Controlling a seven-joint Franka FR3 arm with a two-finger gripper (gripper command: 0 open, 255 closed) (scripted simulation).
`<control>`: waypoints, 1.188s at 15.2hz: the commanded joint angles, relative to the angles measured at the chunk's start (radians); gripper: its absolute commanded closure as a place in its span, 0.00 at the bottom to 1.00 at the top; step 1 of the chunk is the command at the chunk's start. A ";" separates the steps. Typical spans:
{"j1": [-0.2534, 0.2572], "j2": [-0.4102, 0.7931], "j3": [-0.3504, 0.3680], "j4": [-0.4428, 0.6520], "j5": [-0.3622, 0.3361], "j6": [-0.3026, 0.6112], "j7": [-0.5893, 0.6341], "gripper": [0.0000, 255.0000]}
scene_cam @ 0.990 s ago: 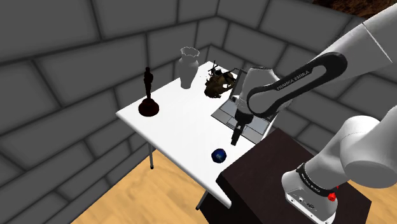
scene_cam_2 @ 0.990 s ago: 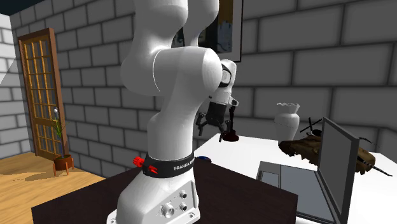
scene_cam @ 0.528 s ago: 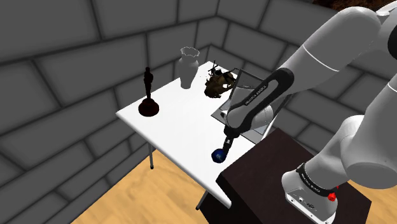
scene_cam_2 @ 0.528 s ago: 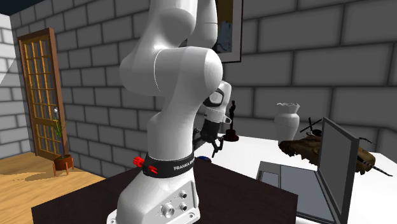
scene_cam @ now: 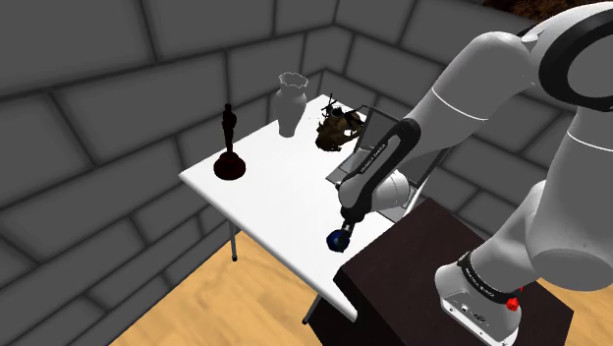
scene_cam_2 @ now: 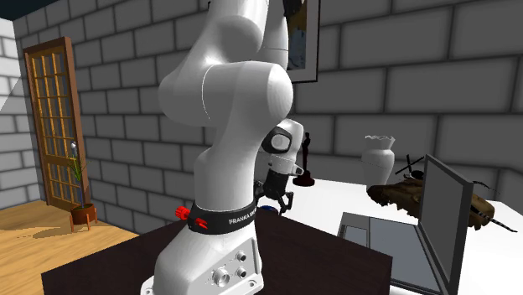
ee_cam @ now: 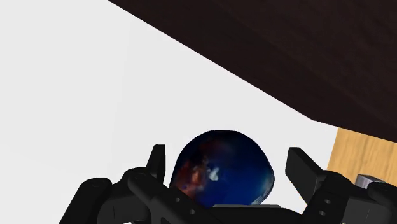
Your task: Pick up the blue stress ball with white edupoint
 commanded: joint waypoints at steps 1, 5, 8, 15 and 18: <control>-0.005 0.012 0.005 0.003 0.008 0.009 -0.010 0.00; -0.005 0.013 0.005 0.004 0.008 0.009 -0.010 1.00; -0.004 0.011 0.005 0.003 0.008 0.008 -0.009 1.00; 0.018 -0.066 -0.024 -0.025 -0.037 -0.041 0.039 1.00; 0.031 -0.125 -0.045 -0.043 -0.076 -0.079 0.077 1.00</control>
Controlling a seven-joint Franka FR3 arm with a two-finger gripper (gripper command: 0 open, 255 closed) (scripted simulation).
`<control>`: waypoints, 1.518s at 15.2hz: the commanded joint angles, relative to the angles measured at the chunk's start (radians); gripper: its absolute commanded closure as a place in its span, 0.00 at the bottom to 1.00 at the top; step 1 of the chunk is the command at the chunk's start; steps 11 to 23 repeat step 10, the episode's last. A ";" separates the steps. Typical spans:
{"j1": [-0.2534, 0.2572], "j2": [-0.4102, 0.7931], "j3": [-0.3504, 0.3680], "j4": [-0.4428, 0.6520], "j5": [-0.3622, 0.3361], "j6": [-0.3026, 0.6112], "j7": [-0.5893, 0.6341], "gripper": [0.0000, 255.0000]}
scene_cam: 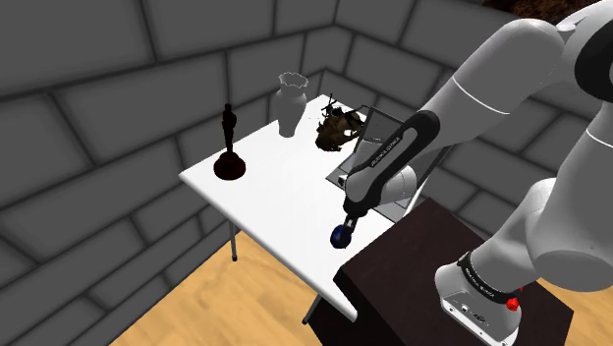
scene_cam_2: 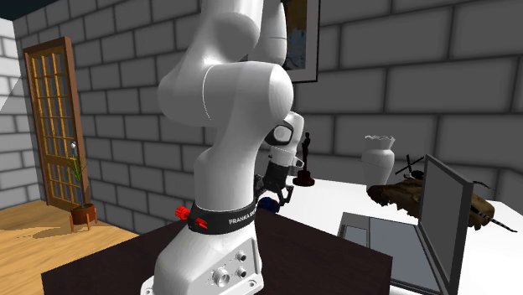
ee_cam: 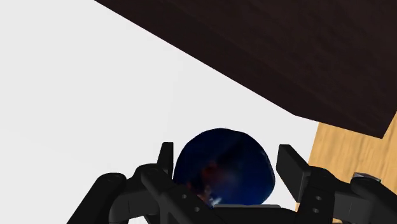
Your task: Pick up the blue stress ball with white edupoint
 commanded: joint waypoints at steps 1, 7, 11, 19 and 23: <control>0.009 -0.041 -0.013 -0.012 -0.027 -0.027 0.028 1.00; 0.021 -0.156 -0.042 -0.039 -0.108 -0.109 0.104 1.00; 0.021 -0.177 -0.045 -0.043 -0.123 -0.126 0.118 1.00; 0.021 -0.177 -0.045 -0.043 -0.123 -0.126 0.118 1.00; 0.021 -0.177 -0.045 -0.043 -0.123 -0.126 0.118 1.00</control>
